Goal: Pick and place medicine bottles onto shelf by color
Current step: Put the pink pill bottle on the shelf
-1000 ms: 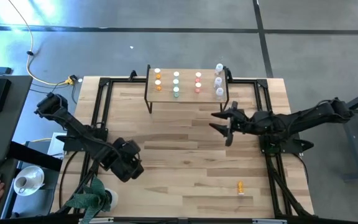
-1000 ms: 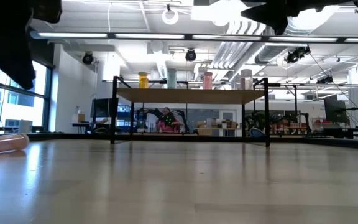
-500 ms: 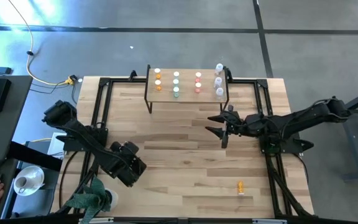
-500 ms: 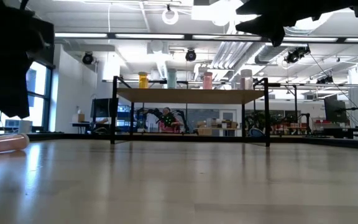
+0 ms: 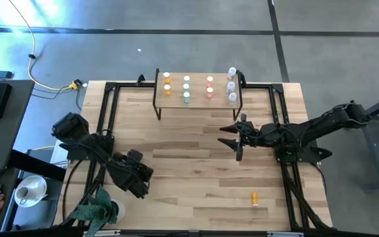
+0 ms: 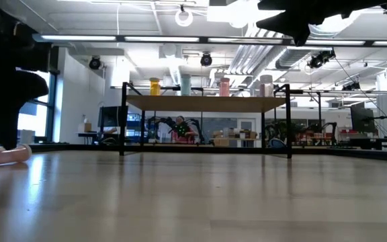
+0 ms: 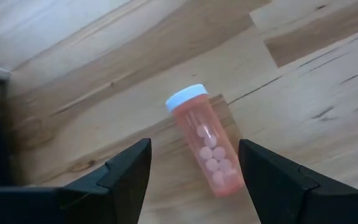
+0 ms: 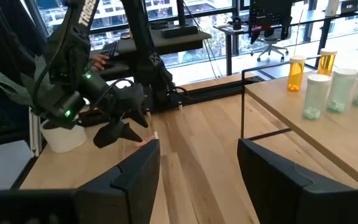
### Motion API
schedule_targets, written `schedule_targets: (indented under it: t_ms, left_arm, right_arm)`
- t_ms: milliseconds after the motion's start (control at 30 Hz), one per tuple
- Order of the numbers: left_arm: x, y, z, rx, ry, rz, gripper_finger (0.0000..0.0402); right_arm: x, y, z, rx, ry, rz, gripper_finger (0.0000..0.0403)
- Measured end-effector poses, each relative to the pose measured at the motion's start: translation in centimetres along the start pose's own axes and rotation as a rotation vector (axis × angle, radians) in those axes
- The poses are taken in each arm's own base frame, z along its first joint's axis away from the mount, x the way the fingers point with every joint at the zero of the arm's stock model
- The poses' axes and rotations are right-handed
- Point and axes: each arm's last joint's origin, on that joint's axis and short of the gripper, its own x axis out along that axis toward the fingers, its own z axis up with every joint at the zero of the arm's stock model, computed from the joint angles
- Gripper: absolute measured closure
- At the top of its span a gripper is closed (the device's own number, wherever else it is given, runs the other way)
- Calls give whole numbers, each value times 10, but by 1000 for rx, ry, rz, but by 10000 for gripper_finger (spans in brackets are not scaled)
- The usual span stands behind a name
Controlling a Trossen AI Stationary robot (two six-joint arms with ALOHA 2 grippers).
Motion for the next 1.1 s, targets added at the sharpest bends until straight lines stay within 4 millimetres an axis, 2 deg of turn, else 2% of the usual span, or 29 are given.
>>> schedule_targets:
  t_ms: [433,733,867,1100]
  left_arm:
    - [12,-8,-2,-11,31,33,172]
    - [23,-14,-1,35,63,86,177]
    - [23,-15,-2,41,71,82,201]
    - [23,-18,-4,90,84,49,270]
  right_arm:
    - [0,-1,0,2,-3,-26,197]
    - [-3,6,0,2,-7,8,197]
    - [-3,8,0,2,-11,0,197]
    - [-5,12,-1,0,-13,-5,197]
